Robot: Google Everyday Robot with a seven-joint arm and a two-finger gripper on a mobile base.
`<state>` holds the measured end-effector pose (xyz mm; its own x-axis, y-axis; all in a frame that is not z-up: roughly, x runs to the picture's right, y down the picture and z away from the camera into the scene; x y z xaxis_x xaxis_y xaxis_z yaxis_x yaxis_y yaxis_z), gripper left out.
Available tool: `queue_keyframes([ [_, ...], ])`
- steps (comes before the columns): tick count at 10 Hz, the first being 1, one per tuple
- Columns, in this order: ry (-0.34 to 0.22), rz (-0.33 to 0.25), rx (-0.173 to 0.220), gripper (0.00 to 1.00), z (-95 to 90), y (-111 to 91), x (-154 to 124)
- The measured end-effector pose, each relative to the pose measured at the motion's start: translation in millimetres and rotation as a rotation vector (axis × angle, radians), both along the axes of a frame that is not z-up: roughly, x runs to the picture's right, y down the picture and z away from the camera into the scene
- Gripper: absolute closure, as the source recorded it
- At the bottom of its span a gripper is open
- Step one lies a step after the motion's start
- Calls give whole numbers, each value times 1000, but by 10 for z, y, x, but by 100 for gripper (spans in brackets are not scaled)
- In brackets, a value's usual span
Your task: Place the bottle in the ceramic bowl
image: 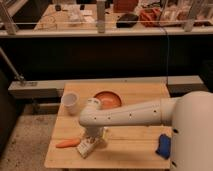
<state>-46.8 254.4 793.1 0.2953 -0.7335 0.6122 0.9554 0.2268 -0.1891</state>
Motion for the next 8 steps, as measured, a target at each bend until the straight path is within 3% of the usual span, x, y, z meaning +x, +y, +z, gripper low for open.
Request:
queue_keyframes([
  [2,-3,2,-3,71,-17,1,107],
  [4,-9,-7,-2,94,7,5,11],
  [6,-8,-2,7,98,-11,-91,-19],
  [8,-4,-3,18,98,-77,-233,195],
])
